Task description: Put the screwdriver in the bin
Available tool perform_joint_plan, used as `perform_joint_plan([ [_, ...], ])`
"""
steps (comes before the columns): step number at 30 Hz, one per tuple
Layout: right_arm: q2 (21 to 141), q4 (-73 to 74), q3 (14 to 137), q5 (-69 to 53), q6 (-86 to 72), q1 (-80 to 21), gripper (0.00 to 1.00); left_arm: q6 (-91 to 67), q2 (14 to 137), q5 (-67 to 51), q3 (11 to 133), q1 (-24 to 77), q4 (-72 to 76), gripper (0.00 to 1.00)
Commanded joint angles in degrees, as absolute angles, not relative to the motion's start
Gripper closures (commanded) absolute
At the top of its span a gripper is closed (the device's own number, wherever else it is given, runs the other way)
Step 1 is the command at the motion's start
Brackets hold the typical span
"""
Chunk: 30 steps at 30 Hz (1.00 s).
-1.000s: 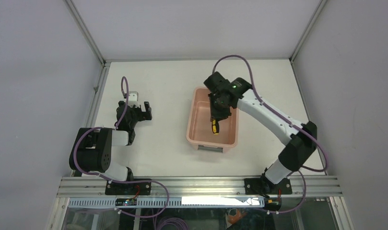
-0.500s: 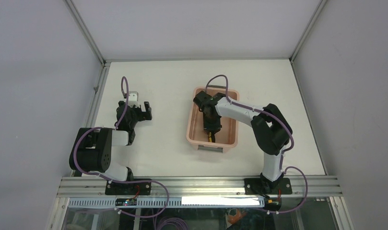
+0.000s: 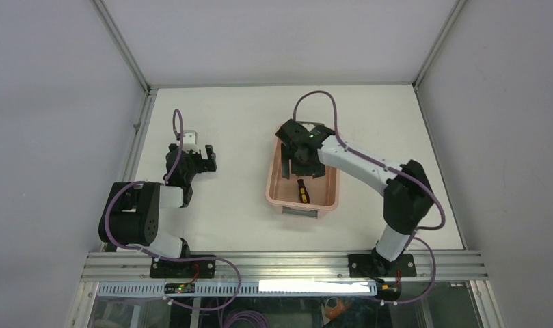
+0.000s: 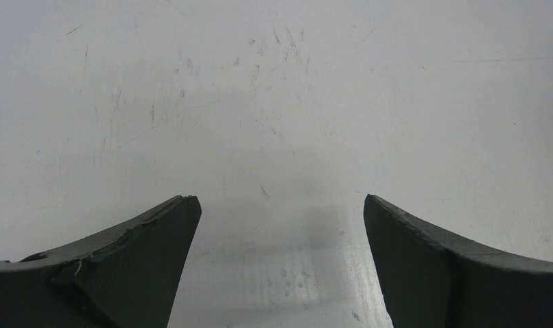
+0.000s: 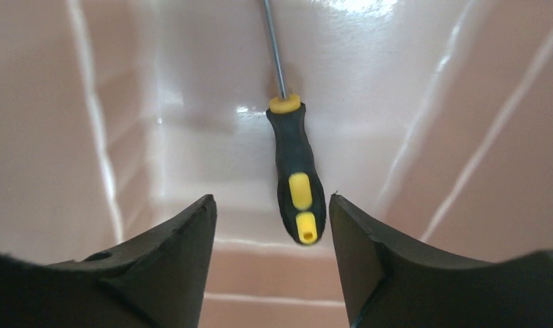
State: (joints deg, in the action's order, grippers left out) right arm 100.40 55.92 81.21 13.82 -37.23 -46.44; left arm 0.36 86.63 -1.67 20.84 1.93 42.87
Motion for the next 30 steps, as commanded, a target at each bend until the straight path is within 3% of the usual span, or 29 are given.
perform_joint_plan([
  [1, 88.73, 59.24, 86.27, 18.54, -33.07, -46.6, 0.02, -0.53, 86.33, -2.26, 21.82, 2.49, 46.49, 0.01],
  [8, 72.97, 54.22, 80.7, 22.32, -24.65, -41.04, 0.01, -0.53, 86.38, -2.25, 21.8, 2.51, 46.49, 0.01],
  [16, 55.04, 42.28, 56.44, 22.02, -29.89, -17.93, 0.01, -0.53, 86.4, -2.27, 21.8, 2.5, 46.51, 0.01],
  [24, 44.44, 28.02, 34.75, 19.63, -33.49, -15.51, 0.01, -0.53, 86.33, -2.28, 21.8, 2.55, 46.54, 0.01],
  [30, 44.7, 21.83, 28.46, 16.66, -33.71, -15.51, 0.01, -0.53, 86.4, -2.28, 21.8, 2.55, 46.49, 0.01],
])
